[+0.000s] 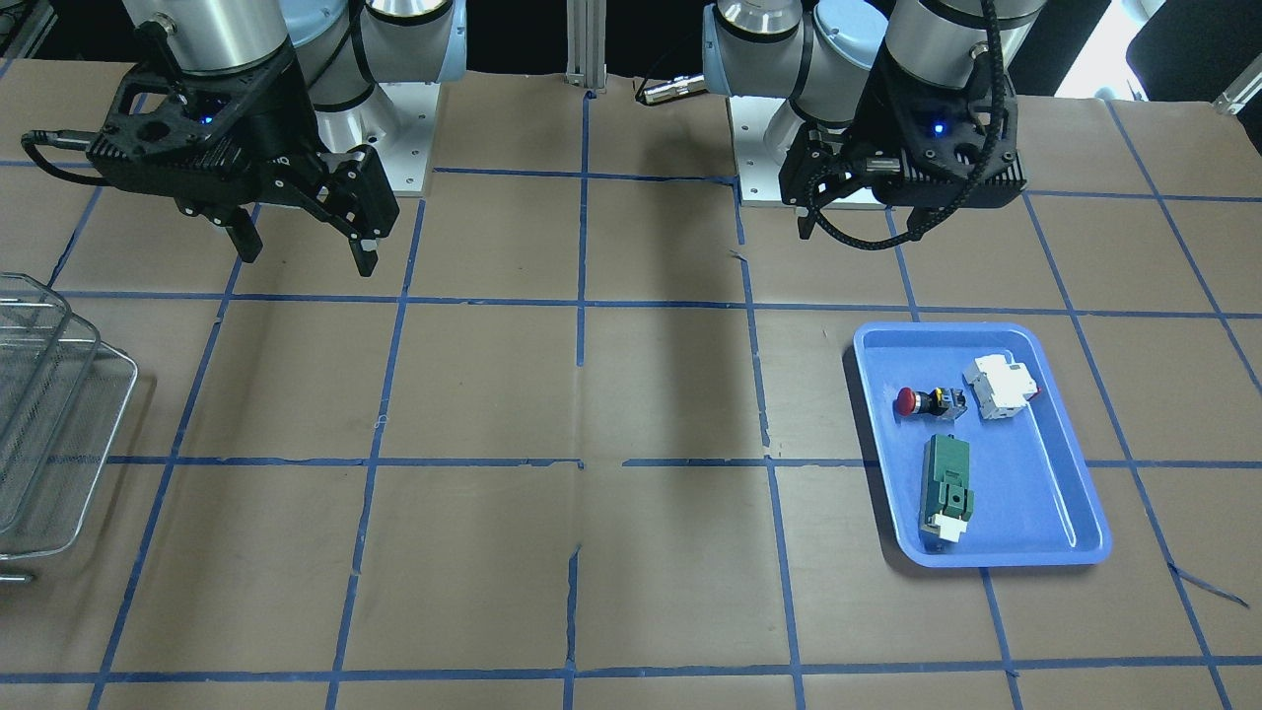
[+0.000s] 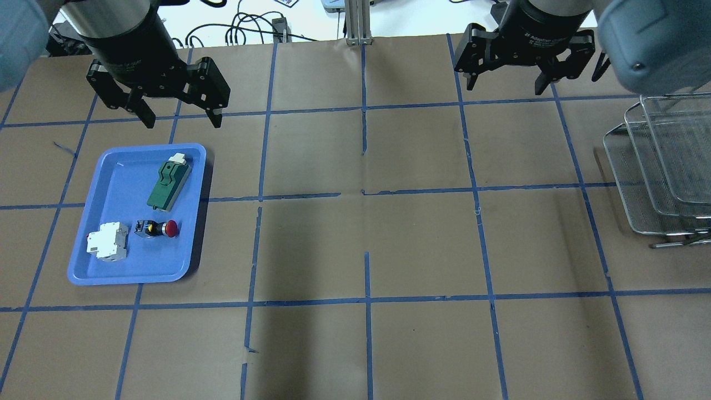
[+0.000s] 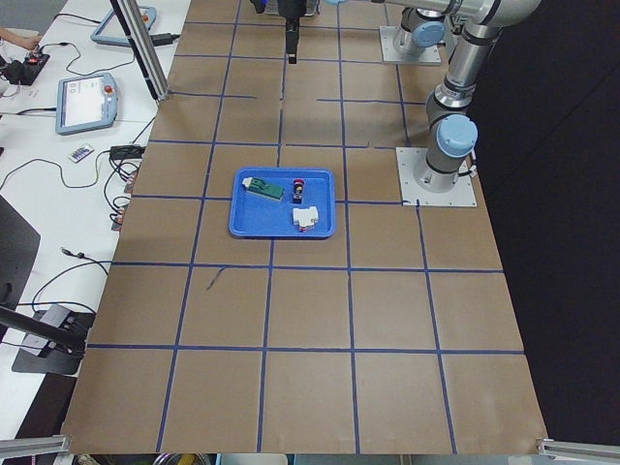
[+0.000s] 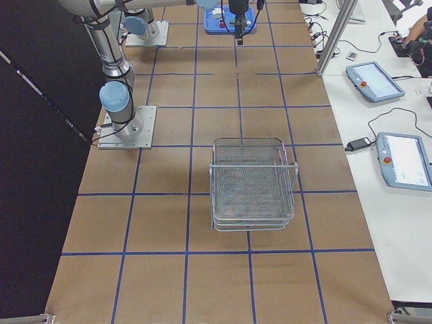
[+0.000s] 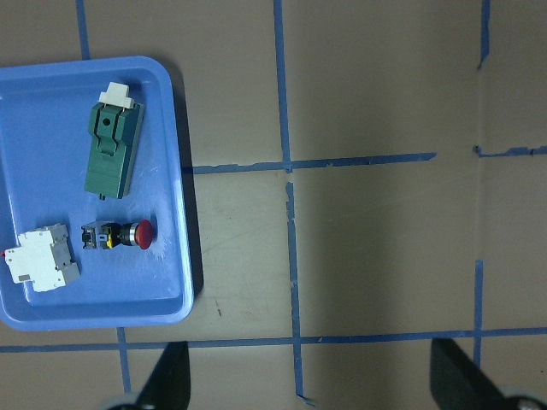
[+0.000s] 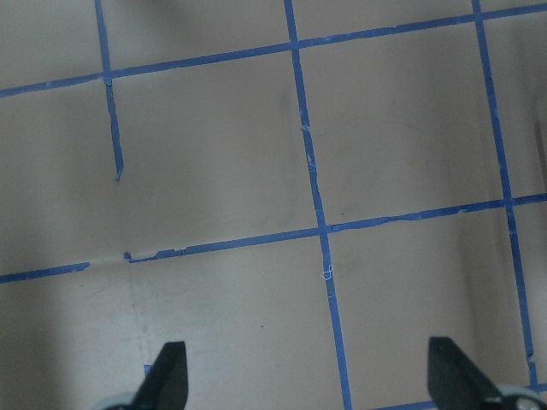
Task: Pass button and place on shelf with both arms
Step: 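Move the left gripper over the red push button in the blue tray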
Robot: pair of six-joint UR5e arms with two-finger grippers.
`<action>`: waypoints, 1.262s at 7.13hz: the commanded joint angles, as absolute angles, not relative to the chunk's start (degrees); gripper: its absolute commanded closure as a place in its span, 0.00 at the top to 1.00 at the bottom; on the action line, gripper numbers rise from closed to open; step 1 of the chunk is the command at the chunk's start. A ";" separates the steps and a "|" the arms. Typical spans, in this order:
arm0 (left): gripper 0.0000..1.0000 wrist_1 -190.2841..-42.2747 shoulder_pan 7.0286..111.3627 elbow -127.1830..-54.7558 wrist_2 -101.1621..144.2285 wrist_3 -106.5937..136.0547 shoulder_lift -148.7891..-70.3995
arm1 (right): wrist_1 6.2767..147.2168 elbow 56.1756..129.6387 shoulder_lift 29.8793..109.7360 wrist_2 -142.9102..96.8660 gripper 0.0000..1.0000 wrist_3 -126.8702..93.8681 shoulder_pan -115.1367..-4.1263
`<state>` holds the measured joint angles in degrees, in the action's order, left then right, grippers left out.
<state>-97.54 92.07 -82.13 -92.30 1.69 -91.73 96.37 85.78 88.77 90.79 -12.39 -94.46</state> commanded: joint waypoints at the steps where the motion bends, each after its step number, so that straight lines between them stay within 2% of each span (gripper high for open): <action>1: 1.00 -98.17 91.32 -82.87 -92.63 2.03 -91.58 | 96.33 85.78 88.77 90.79 1.00 -12.39 -94.40; 4: 1.00 -98.18 84.94 -85.24 -92.64 -10.50 -90.88 | 96.33 85.78 88.68 90.88 1.00 -12.31 -94.04; 6: 1.00 -95.47 76.86 -91.28 -92.29 -27.60 -90.97 | 96.33 85.78 88.68 90.88 1.00 -12.31 -94.04; 9: 1.00 -83.27 66.57 -102.62 -92.20 -61.41 -92.27 | 96.33 85.78 88.68 90.88 1.00 -12.30 -94.04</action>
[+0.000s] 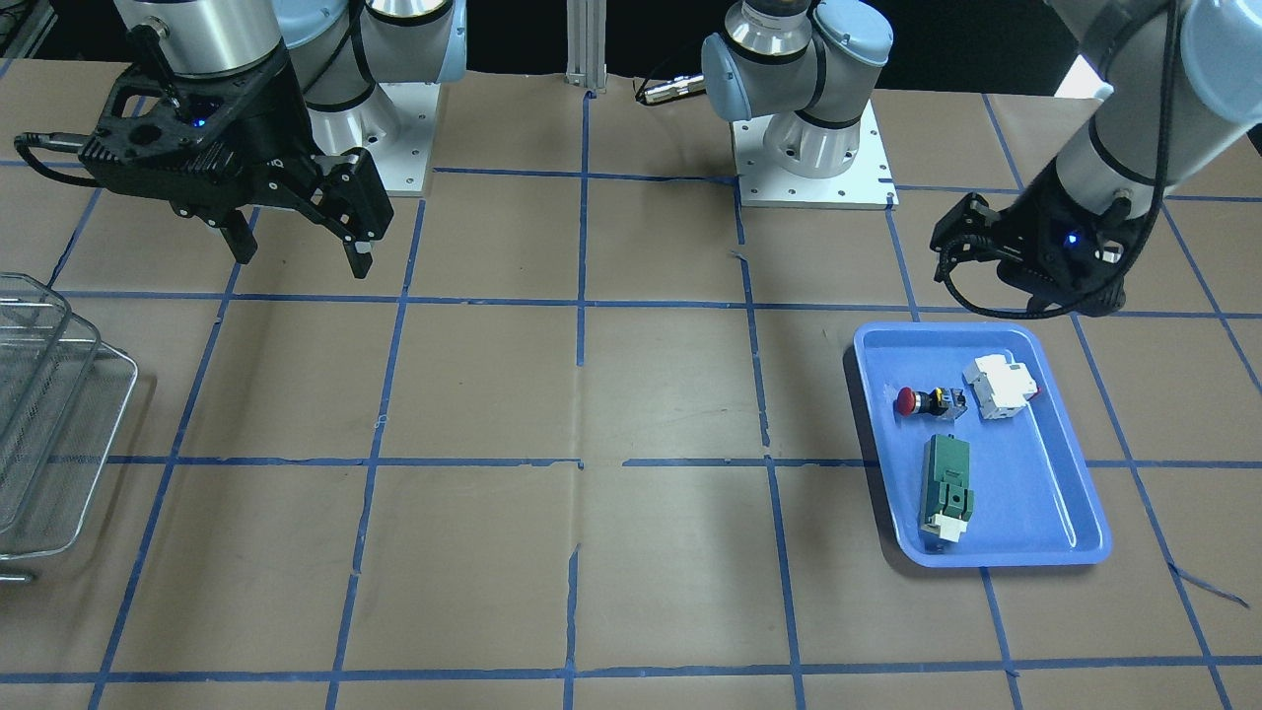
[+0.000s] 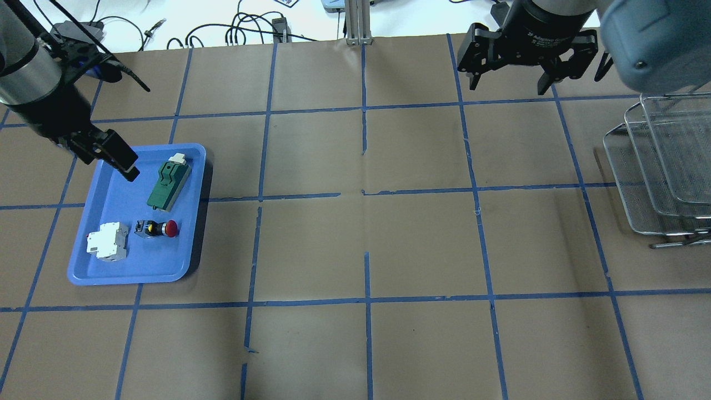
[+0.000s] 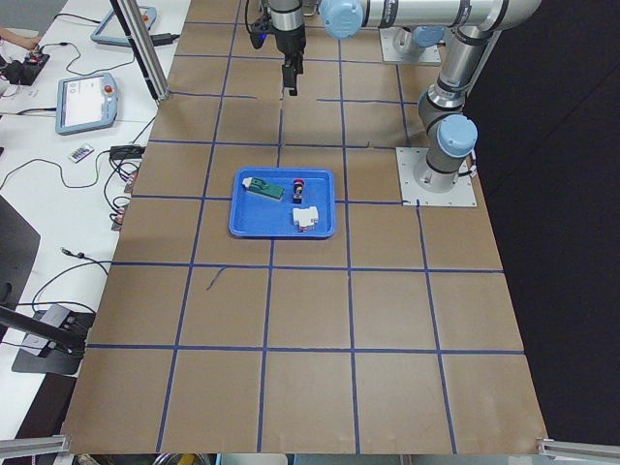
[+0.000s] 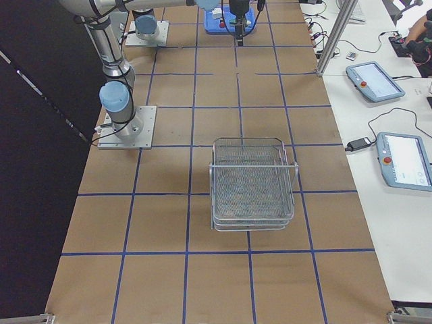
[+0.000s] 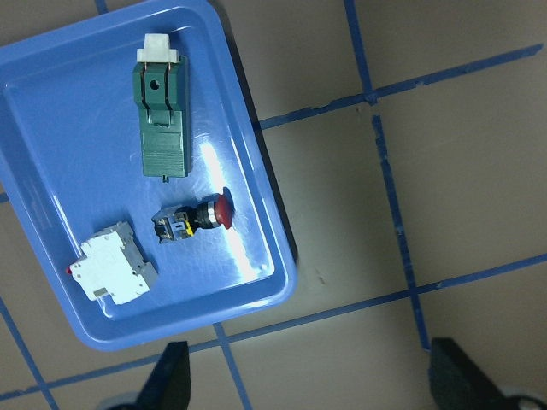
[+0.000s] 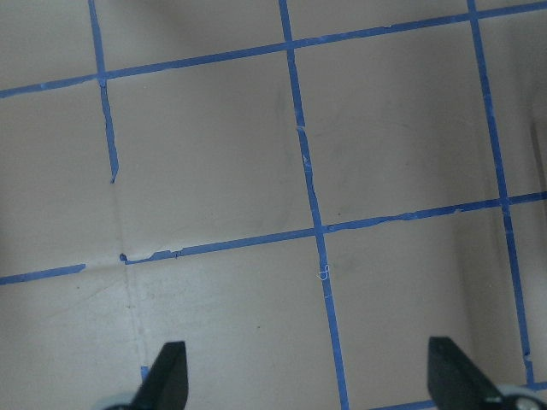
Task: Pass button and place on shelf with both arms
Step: 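Move the left gripper over the red push button in the blue tray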
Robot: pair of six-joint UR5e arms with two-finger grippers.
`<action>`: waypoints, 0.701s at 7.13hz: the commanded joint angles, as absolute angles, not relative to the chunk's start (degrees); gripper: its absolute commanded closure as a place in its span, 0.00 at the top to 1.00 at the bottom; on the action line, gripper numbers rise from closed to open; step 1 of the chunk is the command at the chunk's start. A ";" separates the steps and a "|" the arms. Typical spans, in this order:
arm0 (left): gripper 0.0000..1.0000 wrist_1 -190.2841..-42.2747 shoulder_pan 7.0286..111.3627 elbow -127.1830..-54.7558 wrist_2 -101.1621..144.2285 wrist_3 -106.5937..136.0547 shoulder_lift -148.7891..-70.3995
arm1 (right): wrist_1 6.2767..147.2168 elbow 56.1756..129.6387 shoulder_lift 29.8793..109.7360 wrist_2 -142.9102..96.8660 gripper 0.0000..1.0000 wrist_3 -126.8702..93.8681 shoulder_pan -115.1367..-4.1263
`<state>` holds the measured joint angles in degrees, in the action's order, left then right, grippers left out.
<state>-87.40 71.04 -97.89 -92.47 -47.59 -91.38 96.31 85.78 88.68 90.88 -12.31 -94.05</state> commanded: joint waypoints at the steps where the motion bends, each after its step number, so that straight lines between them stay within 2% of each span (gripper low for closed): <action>1: 1.00 -78.10 63.75 -106.66 -91.94 -75.10 -93.07 | 96.15 85.78 88.68 90.88 1.00 -12.30 -94.04; 3: 1.00 -63.78 62.40 -113.52 -91.85 -100.16 -95.43 | 96.24 85.78 88.77 90.88 1.00 -12.30 -94.04; 5: 1.00 -56.28 62.23 -117.32 -90.70 -110.72 -97.99 | 96.06 85.78 88.68 90.88 1.00 -12.30 -94.13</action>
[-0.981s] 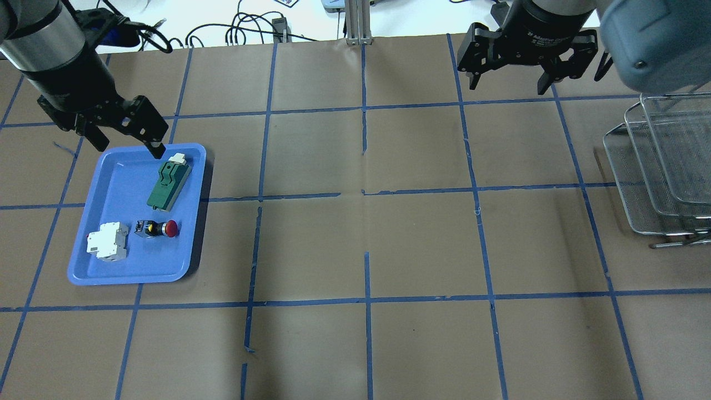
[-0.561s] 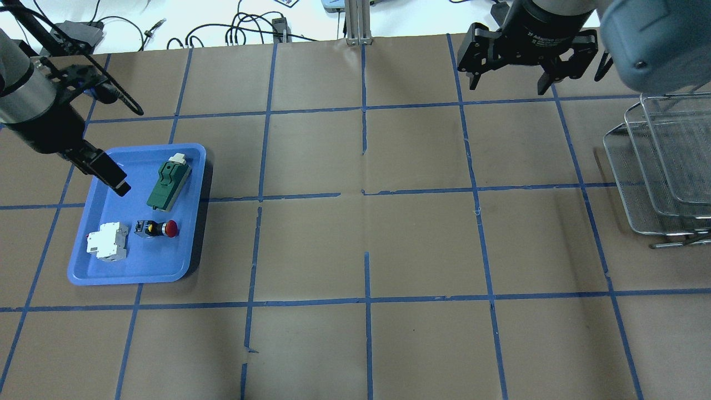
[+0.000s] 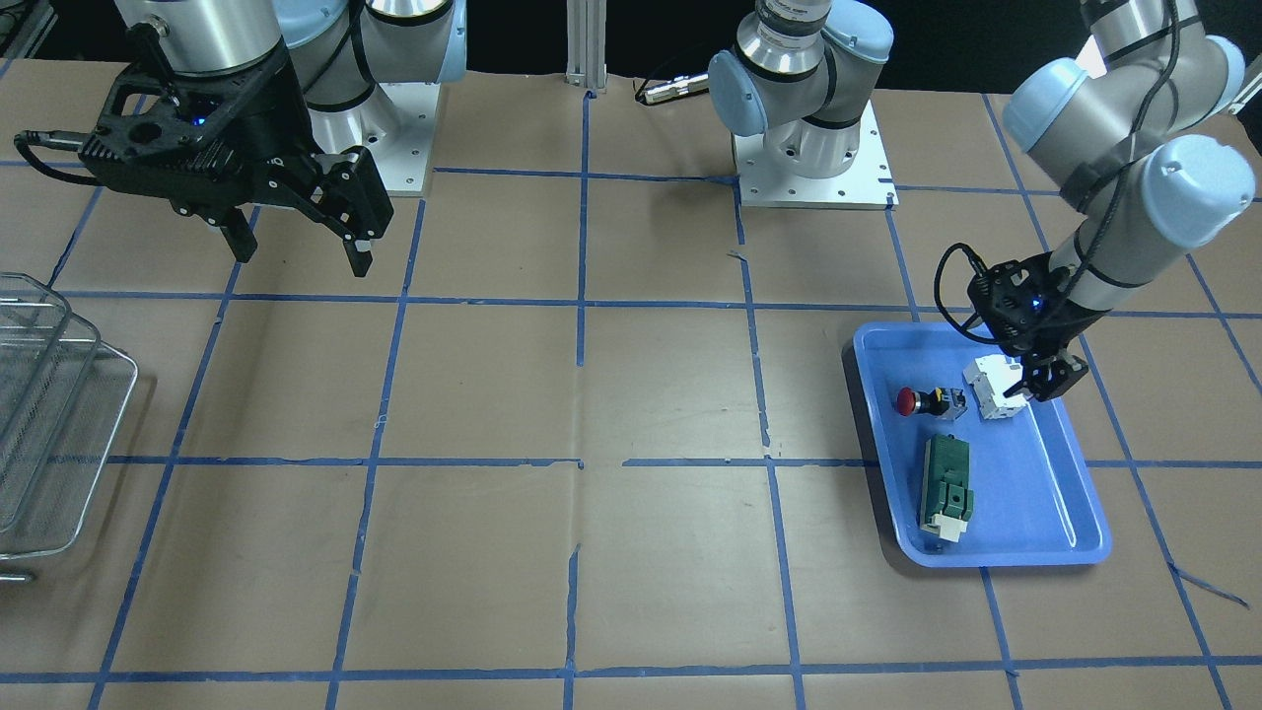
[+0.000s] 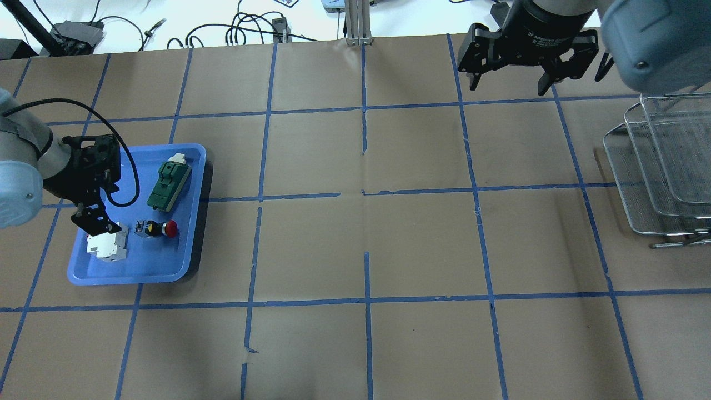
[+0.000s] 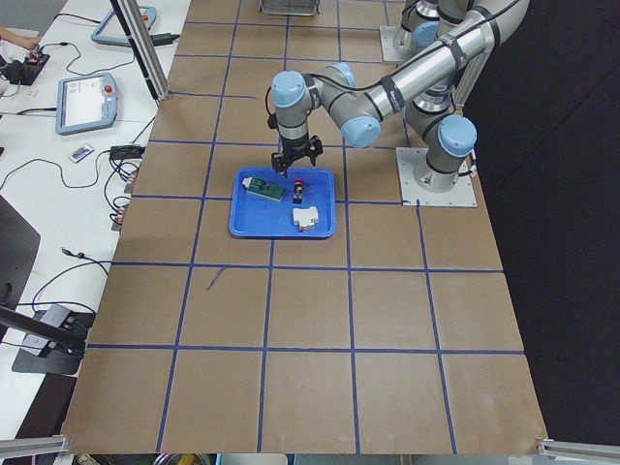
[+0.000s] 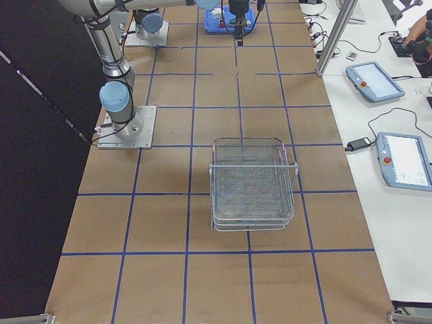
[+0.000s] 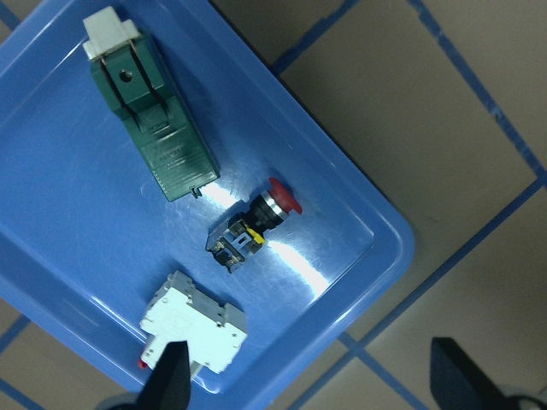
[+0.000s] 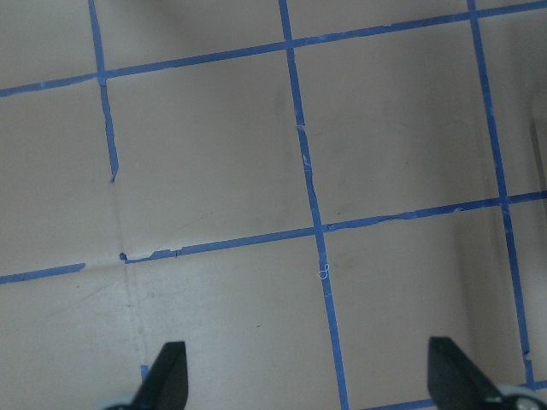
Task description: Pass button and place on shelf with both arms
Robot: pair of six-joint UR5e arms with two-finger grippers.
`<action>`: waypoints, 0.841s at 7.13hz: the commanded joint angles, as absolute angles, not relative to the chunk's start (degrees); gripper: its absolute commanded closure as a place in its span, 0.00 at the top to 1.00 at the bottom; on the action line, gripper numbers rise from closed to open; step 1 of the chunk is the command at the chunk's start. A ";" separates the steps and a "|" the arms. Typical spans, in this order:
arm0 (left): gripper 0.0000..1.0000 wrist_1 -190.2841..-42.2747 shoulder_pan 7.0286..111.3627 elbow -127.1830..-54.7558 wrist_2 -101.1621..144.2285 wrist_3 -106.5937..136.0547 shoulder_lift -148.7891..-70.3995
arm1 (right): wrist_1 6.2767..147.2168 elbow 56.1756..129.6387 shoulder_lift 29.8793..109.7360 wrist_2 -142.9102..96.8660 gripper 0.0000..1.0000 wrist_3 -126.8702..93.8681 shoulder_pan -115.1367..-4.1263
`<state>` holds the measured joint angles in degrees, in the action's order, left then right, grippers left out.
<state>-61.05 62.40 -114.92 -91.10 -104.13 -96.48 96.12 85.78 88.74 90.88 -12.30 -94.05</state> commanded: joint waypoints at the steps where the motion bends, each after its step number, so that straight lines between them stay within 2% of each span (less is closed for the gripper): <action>1: 1.00 -56.25 62.14 -117.42 -90.88 -112.40 -99.04 | 96.06 85.78 88.77 90.88 1.00 -12.30 -94.13; 3: 1.00 -54.68 61.70 -117.86 -90.62 -113.12 -102.37 | 96.06 85.78 88.77 90.88 1.00 -12.22 -94.04; 6: 1.00 -47.11 61.35 -122.42 -90.62 -112.76 -104.24 | 96.24 85.69 88.68 90.88 1.00 -10.12 -93.52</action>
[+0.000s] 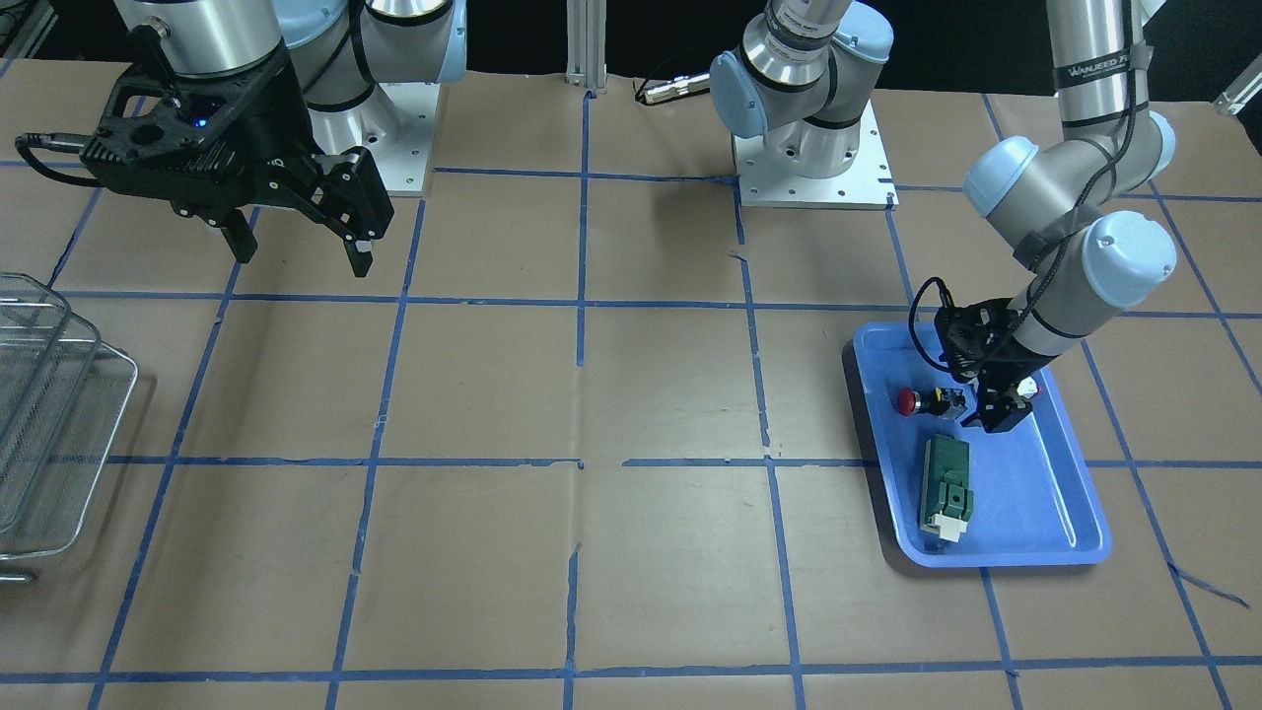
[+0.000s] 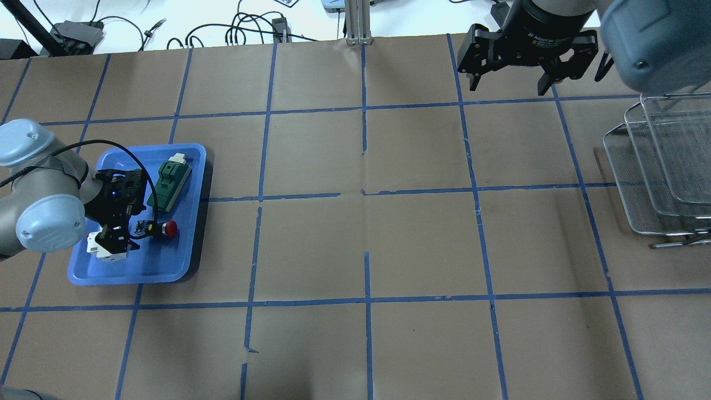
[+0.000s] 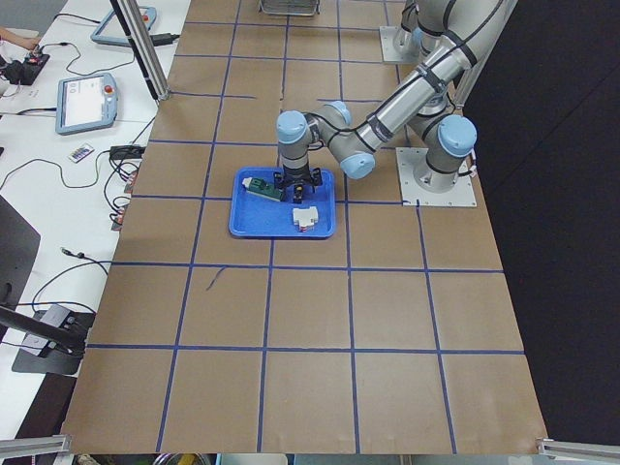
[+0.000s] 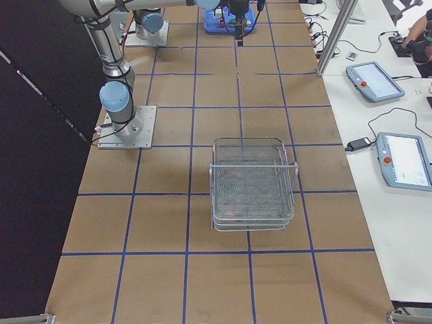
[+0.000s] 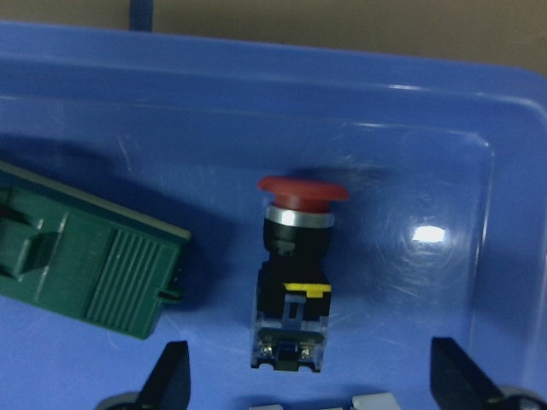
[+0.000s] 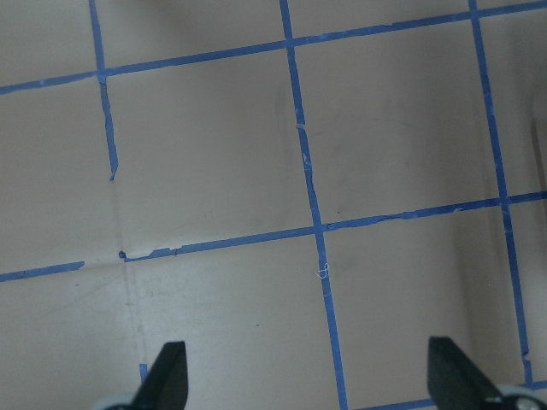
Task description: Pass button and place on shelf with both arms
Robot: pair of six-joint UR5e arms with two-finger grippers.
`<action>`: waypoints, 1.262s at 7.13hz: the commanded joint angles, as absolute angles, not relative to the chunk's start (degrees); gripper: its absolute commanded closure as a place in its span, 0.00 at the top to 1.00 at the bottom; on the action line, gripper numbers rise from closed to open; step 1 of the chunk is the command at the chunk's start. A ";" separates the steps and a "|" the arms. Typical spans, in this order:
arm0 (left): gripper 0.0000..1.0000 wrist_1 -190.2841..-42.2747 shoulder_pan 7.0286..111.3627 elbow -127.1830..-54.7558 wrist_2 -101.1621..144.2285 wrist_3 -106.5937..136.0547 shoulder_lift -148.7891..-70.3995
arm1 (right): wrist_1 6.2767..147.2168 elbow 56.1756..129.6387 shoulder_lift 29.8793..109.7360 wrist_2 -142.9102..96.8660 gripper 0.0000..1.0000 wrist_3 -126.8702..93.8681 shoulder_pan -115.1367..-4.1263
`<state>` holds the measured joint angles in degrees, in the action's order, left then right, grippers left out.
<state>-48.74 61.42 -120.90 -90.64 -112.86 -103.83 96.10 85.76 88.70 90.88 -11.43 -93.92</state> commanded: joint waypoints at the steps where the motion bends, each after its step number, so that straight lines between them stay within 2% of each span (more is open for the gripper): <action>1: 1.00 -47.02 61.35 -122.61 -90.44 -112.76 -104.24 | 96.33 85.61 88.68 90.79 1.00 -8.54 -91.86; 2: 1.00 -47.20 61.26 -122.87 -88.79 -112.94 -104.24 | 96.33 85.61 89.12 90.88 1.00 -5.92 -89.41; 3: 0.93 -47.11 61.26 -122.96 -87.81 -113.20 -104.24 | 95.89 85.61 90.08 91.05 1.00 -3.80 -86.34; 4: 0.90 -47.11 60.65 -122.87 -87.89 -113.20 -104.33 | 95.54 85.61 90.61 91.05 1.00 -1.00 -82.31; 5: 0.97 -47.20 60.04 -122.52 -87.89 -113.20 -104.41 | 95.28 85.61 90.88 91.05 1.00 0.60 -78.52; 7: 1.00 -46.76 60.03 -122.26 -87.89 -113.20 -104.85 | 94.83 85.08 91.49 91.23 1.00 0.62 -72.37; 8: 0.96 -45.10 60.03 -122.78 -87.80 -113.29 -105.29 | 94.22 85.17 91.49 91.06 1.00 0.44 -69.03; 9: 0.84 -44.74 60.03 -122.78 -87.80 -113.73 -105.47 | 92.30 85.25 91.41 88.44 1.00 0.61 -66.82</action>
<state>-45.59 60.05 -122.62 -87.83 -113.38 -105.15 94.01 85.20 91.42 90.50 0.51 -70.19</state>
